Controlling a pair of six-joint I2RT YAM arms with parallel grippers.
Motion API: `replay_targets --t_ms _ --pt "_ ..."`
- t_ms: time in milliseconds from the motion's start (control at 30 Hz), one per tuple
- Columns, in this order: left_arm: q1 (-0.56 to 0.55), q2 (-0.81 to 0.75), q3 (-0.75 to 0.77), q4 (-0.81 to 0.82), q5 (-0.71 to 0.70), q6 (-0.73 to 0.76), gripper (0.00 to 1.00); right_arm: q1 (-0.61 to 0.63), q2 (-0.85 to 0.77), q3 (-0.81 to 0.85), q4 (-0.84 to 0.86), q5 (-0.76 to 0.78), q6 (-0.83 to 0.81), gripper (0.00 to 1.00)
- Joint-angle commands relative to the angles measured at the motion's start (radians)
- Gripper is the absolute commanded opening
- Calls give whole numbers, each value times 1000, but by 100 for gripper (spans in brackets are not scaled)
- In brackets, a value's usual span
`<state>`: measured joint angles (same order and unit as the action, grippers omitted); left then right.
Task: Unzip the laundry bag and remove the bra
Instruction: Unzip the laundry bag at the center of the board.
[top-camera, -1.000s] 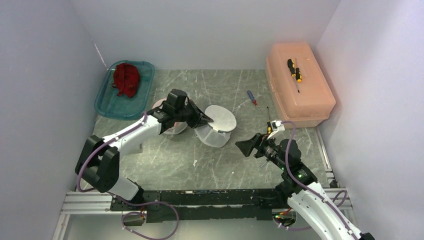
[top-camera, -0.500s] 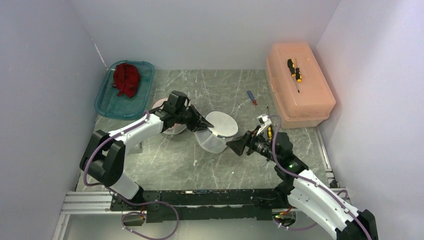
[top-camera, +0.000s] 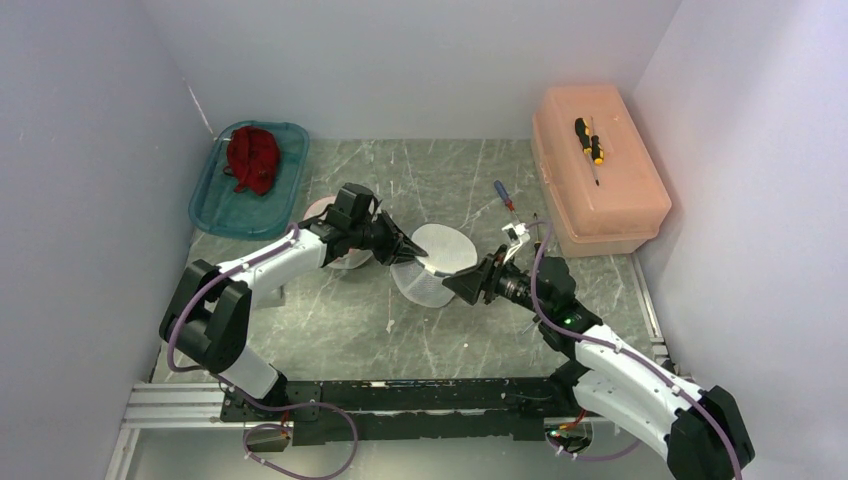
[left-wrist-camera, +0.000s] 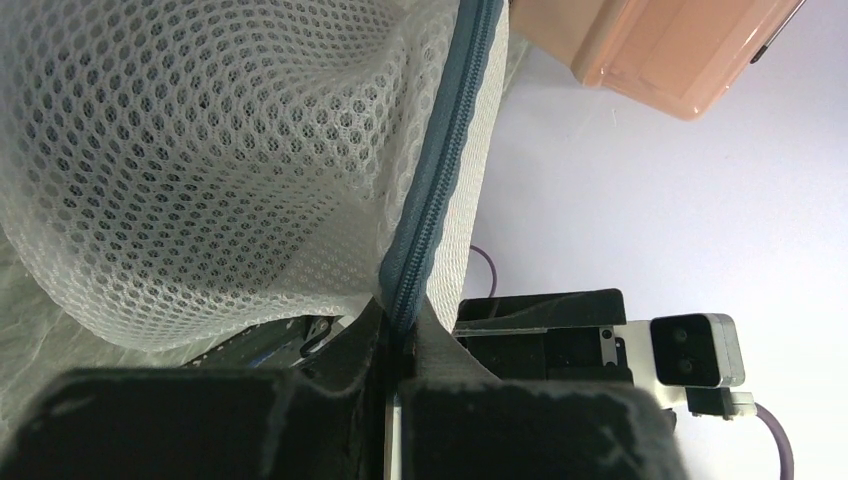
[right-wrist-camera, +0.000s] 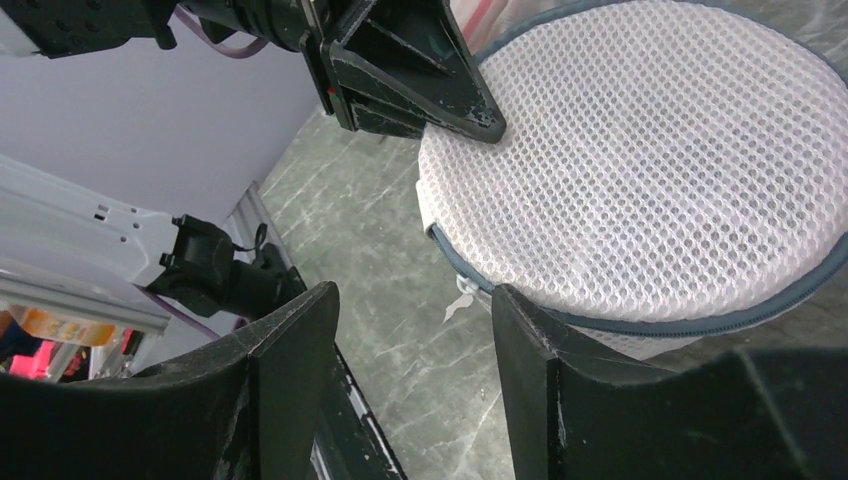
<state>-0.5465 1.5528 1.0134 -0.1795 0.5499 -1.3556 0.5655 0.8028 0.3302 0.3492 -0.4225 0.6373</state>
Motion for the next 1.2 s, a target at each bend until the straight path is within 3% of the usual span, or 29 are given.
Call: replay_targets --t_ms 0,333,933,1167 --pt "2 -33 -3 30 33 -3 3 4 9 -16 106 -38 9 61" --pt "8 -30 1 13 33 19 3 3 15 -120 176 -34 56 57" --pt "10 -24 -13 27 42 23 3 3 156 -65 312 -24 67 57" --pt "10 -24 -18 31 45 24 3 2 183 -38 329 -33 73 51"
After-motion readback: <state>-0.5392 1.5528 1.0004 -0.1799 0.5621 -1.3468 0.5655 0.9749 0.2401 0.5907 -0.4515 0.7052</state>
